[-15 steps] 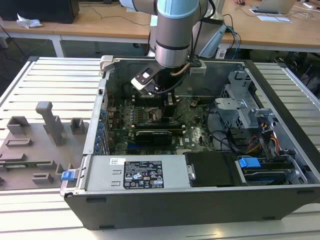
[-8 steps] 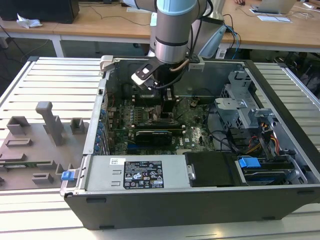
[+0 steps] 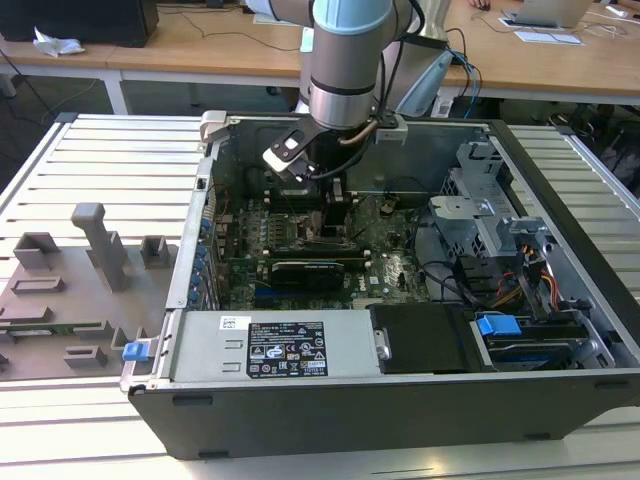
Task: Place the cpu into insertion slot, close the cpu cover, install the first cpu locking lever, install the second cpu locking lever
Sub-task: 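Place the cpu into insertion slot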
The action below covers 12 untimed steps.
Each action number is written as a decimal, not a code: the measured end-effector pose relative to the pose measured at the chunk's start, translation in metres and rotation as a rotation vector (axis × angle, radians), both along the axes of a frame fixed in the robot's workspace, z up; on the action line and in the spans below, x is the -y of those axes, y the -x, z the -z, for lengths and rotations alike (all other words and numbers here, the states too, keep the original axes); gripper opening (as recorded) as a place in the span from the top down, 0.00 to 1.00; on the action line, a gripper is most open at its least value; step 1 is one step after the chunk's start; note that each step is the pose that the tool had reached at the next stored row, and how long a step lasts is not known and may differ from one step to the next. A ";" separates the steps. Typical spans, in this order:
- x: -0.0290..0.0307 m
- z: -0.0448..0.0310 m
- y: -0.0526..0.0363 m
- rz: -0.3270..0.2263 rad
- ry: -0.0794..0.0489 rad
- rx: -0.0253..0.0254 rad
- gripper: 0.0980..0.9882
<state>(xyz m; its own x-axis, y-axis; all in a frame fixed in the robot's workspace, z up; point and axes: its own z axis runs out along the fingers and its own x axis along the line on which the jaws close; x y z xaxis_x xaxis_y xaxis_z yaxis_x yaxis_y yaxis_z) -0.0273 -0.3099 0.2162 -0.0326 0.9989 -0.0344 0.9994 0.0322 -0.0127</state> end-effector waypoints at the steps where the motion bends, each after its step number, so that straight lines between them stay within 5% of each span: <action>1: 0.0000 0.0003 0.0000 0.000 0.000 0.0000 0.50; 12: -0.0003 0.0085 0.0003 0.000 0.000 0.0000 0.50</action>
<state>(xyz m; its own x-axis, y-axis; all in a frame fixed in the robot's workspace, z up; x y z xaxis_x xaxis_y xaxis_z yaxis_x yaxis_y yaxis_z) -0.0276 -0.3097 0.2077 -0.0324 0.9989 -0.0344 0.9994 0.0320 -0.0127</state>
